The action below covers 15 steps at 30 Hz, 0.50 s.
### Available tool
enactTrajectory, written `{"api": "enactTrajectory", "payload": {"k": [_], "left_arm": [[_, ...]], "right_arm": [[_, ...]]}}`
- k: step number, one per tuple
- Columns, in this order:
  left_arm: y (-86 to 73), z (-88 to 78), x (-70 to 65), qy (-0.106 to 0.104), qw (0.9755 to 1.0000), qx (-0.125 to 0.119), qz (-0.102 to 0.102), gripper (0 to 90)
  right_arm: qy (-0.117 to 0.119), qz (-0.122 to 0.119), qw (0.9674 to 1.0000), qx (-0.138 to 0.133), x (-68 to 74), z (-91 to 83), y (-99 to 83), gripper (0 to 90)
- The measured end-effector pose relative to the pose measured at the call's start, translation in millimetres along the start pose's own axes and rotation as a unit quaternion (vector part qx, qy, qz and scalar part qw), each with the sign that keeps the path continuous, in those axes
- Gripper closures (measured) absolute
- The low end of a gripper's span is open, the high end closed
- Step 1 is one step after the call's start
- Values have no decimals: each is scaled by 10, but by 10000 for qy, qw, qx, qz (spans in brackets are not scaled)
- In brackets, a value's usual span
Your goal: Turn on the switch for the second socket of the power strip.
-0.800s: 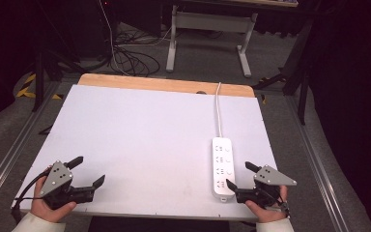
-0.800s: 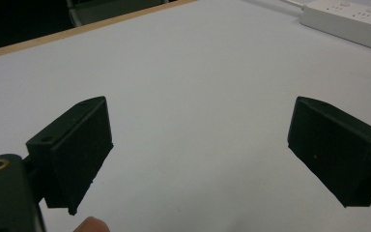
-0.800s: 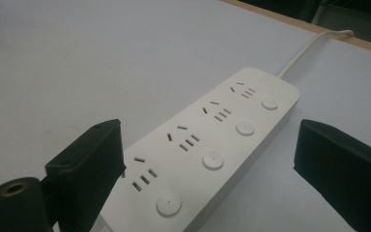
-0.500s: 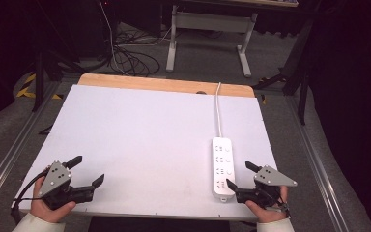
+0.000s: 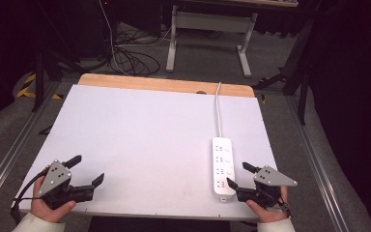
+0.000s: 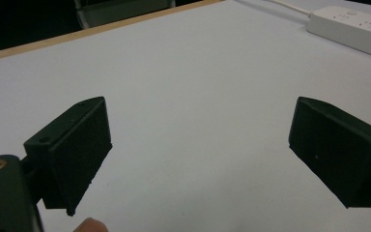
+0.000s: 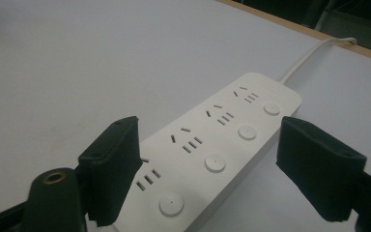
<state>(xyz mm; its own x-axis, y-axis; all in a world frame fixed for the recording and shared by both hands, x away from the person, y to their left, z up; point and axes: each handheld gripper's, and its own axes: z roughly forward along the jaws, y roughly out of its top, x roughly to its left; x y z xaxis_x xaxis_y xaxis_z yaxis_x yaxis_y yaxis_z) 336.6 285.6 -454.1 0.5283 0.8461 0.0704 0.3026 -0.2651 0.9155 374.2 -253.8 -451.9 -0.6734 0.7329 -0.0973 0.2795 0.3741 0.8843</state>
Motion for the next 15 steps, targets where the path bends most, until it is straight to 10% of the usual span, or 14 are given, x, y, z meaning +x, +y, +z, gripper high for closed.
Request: {"api": "enactTrajectory", "payload": {"k": [15], "left_arm": [[3,3,0,70,10000,54,17,67]], "right_arm": [[-64,-185,9997,135,-64,-27,307,268]]}}
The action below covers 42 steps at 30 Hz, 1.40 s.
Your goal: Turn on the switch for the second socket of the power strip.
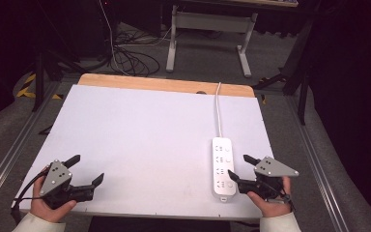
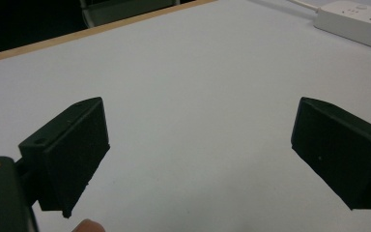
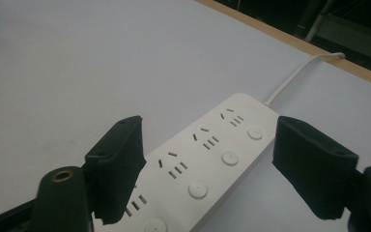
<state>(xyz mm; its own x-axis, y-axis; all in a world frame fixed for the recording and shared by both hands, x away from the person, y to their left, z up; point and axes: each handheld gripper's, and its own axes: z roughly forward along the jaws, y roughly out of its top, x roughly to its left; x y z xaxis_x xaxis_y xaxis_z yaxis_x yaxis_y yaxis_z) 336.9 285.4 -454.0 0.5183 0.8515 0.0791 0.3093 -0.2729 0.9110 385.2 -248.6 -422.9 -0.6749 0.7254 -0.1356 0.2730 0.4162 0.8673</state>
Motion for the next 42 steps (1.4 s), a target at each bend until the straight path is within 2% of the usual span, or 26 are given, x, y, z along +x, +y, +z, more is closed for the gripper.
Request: {"api": "enactTrajectory", "payload": {"k": [4,12,17,21,25,29,31,35,37,39,40,41,42], "left_arm": [[0,0,-1,17,10000,-9,2,67],[1,-1,-1,42,10000,-8,44,67],[1,0,-2,40,10000,3,49,67],[-1,2,-3,50,10000,9,58,68],[-2,10,-12,26,10000,3,33,69],[-2,10,-8,34,10000,32,80,70],[-2,11,-8,35,10000,32,82,72],[-5,15,-11,28,10000,30,63,72],[-4,14,-11,34,10000,30,63,73],[-3,11,-8,48,9999,32,102,74],[-2,11,-9,47,9999,31,109,75],[-4,11,-14,38,10000,48,76,75],[-5,14,-16,37,10000,48,79,78]], "right_arm": [[0,39,10000,34,-37,29,77,267],[31,-28,9999,129,-67,97,220,267],[143,-2,9998,171,-109,176,313,268],[169,67,9997,171,-153,222,379,269],[350,180,9980,490,-224,309,405,286],[420,326,9971,553,-277,342,427,320],[369,453,9969,537,-318,357,426,339],[340,490,9966,565,-340,363,419,359],[308,478,9966,604,-357,358,411,429],[295,449,9965,638,-358,361,409,452],[263,301,9964,750,-358,377,401,560],[263,301,9964,750,-358,377,401,560],[151,85,9954,940,-352,406,389,643]]}}
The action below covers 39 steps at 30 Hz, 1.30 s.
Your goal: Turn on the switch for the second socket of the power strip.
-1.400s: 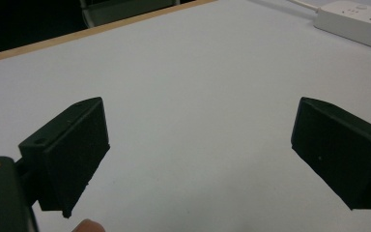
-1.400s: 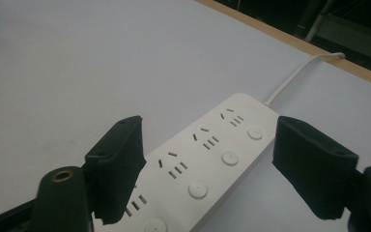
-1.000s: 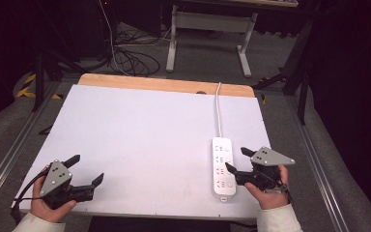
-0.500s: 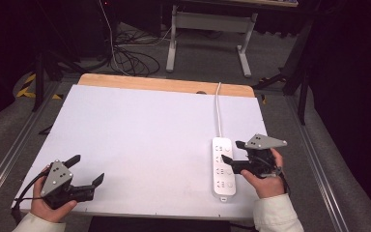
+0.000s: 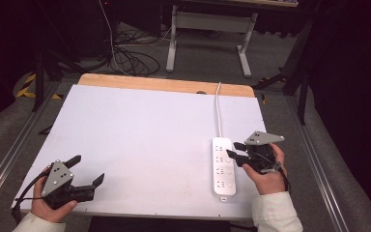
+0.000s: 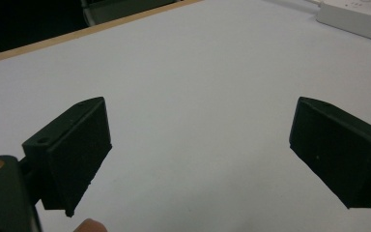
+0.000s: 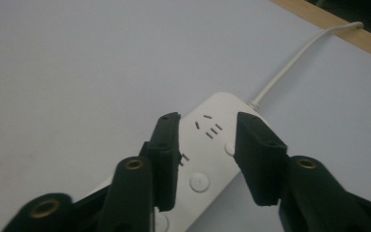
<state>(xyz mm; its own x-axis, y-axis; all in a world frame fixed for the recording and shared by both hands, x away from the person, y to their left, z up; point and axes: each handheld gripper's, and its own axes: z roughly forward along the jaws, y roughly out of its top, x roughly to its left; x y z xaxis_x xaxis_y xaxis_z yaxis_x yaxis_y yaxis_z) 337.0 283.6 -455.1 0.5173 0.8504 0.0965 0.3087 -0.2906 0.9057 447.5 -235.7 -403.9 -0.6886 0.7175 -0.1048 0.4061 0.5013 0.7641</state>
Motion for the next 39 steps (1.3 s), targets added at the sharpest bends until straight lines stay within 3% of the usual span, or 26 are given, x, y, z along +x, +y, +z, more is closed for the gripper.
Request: {"api": "enactTrajectory", "payload": {"k": [2,3,6,14,16,21,30,39], "left_arm": [[-2,8,-4,5,10000,-6,0,79],[-2,9,-6,2,10000,7,-8,81],[-2,13,-6,6,10000,19,-6,82],[-3,16,-5,1,10000,48,-1,83],[-5,20,-11,-8,10000,59,-3,85],[-4,25,-15,-3,10000,69,23,87],[-7,32,-21,-12,9999,97,41,89],[-8,35,-26,-17,9999,98,52,90]], "right_arm": [[-66,-64,9999,67,5,16,0,681],[-85,-175,9996,181,7,41,-1,794],[-126,-229,9992,292,12,74,7,888],[-61,-57,9981,606,-10,160,4,900],[55,211,9971,733,-38,173,-9,900],[103,415,9951,895,-67,216,-32,900],[152,544,9910,1212,-74,312,-63,900],[65,478,9899,1334,-52,397,-83,900]]}}
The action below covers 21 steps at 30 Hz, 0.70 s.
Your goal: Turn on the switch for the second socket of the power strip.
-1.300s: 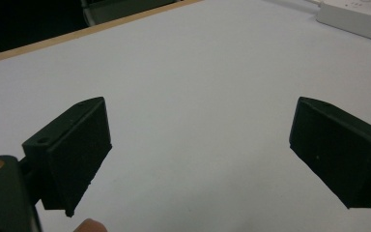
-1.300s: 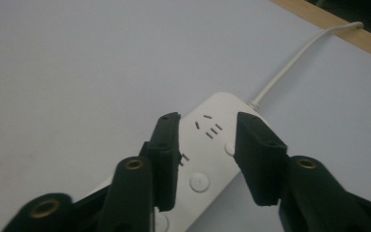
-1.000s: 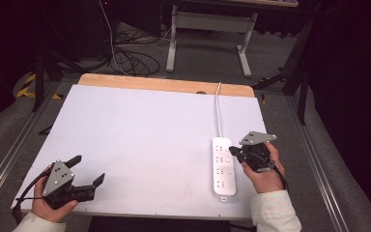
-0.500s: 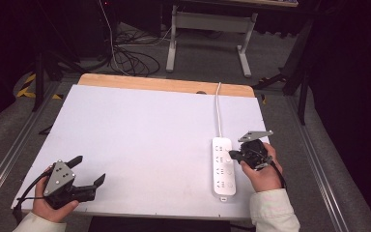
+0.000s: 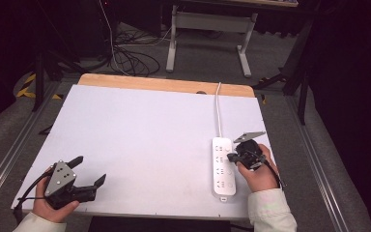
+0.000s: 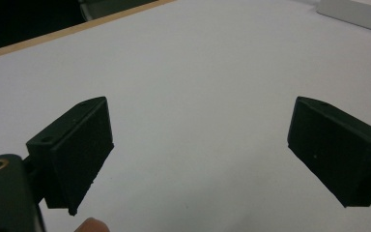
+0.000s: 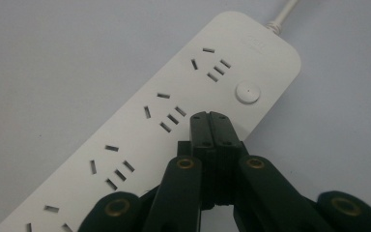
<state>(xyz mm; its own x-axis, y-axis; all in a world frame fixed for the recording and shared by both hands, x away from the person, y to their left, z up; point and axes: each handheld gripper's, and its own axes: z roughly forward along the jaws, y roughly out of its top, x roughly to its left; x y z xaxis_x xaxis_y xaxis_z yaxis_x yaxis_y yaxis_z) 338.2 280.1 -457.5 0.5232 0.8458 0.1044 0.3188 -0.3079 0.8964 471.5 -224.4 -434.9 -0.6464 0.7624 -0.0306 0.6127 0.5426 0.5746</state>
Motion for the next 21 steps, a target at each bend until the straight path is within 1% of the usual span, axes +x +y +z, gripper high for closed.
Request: {"api": "enactTrajectory", "payload": {"k": [6,9,21], "left_arm": [[0,-2,0,5,10000,-10,3,89],[-1,-3,-1,-5,10000,-4,-16,90],[0,-6,0,1,10000,-1,-6,90]], "right_arm": [[-48,-20,10000,2,16,22,4,900],[-88,-45,9999,-49,22,32,1,900],[-89,-29,9999,-41,24,46,-12,900]]}}
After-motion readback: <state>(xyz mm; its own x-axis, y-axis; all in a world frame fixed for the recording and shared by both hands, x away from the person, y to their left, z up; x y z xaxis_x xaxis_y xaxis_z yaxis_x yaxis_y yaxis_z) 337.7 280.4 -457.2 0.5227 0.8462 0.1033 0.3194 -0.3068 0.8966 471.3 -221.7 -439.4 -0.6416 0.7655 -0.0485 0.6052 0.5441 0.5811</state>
